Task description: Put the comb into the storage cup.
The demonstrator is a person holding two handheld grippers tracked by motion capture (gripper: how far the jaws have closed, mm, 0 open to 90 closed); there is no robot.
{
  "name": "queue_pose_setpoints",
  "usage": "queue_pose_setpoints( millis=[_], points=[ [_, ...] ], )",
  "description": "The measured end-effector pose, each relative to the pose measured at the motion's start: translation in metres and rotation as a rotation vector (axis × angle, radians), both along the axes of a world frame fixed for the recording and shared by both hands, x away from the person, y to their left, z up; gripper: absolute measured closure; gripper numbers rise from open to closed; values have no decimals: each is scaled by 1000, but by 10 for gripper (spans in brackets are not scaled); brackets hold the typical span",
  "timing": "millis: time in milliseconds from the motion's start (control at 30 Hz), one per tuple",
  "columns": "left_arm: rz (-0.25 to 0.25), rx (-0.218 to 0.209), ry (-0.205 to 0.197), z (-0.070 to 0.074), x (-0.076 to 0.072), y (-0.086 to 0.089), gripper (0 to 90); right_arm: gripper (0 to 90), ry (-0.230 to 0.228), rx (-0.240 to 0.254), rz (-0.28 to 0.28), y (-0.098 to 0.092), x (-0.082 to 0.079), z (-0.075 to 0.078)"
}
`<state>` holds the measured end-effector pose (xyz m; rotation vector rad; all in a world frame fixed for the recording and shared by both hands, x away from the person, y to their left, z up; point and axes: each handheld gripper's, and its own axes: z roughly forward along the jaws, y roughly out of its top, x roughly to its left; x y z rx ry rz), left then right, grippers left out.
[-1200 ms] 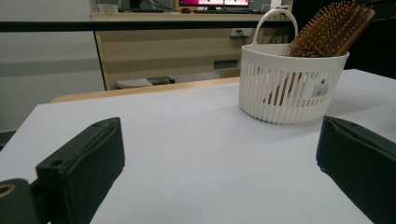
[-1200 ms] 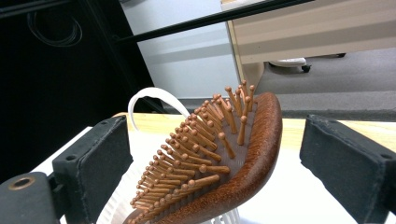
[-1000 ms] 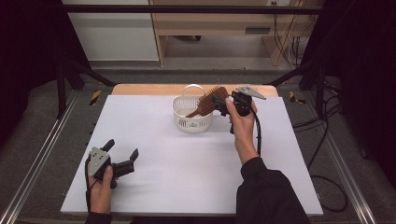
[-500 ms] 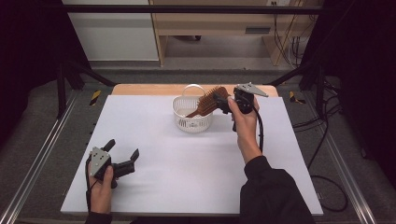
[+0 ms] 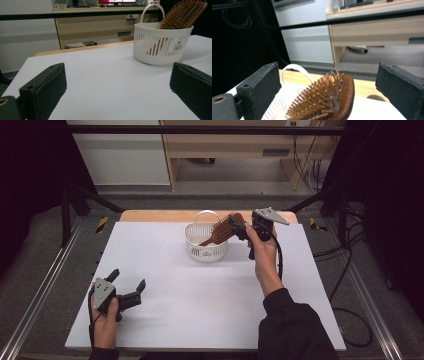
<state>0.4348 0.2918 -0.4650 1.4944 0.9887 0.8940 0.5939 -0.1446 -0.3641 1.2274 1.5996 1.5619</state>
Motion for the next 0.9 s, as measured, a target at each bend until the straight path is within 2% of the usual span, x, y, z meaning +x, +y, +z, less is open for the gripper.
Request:
queue_pose_setpoints(
  millis=[133, 500, 600, 733, 900],
  points=[
    [11, -22, 5, 0, 1, 4, 12, 57, -21, 5, 12, -3, -2, 1],
    [12, -17, 12, -3, 0, 0, 12, 46, -55, 18, 43, -14, -6, 12],
    [15, -29, 16, -3, 0, 1, 12, 46, -56, 13, 41, -14, -7, 13],
    [10, -22, 13, -3, 0, 1, 12, 46, -67, 8, 44, -12, -8, 15],
    [10, -28, 12, -3, -1, 1, 12, 46, -74, 22, 51, -9, -9, 17]
  ],
)
